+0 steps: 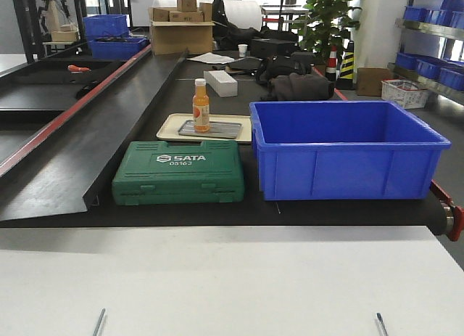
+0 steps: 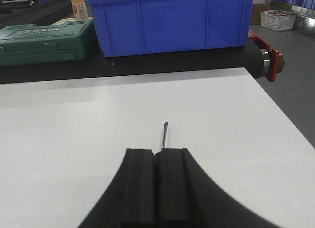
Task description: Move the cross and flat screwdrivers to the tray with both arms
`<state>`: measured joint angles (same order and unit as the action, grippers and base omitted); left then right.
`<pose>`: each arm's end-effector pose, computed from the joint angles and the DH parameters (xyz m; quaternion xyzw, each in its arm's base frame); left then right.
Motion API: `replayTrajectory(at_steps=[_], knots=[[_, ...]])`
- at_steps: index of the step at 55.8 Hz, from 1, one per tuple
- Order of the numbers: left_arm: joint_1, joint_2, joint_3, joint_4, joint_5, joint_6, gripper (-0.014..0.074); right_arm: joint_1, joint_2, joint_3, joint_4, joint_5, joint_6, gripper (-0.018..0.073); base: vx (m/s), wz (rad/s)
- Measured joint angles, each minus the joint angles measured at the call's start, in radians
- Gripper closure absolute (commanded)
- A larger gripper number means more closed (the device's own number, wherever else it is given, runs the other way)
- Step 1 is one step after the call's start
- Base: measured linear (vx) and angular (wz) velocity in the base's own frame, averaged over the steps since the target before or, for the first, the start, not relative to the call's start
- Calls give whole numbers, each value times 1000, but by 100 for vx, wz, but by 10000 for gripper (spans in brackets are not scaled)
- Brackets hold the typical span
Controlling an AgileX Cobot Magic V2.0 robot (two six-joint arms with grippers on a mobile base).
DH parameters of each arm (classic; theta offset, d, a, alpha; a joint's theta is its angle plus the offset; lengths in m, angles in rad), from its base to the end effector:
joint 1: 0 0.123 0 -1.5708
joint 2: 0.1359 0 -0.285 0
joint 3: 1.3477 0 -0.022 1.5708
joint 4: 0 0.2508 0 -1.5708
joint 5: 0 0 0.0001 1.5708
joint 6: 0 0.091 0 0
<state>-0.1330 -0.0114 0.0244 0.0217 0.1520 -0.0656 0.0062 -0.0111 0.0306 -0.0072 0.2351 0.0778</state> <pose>0.0559 -0.0072 0.1918 0.0315 0.7334 -0.0589 0.6765 0.0557 0.0002 0.1821 0.0252 0.7633 0.0242 0.6451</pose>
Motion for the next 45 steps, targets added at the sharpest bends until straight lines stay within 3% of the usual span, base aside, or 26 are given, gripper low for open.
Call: replayTrajectory(at_steps=[45], knots=[[0, 0, 0, 0, 0, 0, 599, 0, 0, 0, 0, -5, 0, 567, 0, 0]])
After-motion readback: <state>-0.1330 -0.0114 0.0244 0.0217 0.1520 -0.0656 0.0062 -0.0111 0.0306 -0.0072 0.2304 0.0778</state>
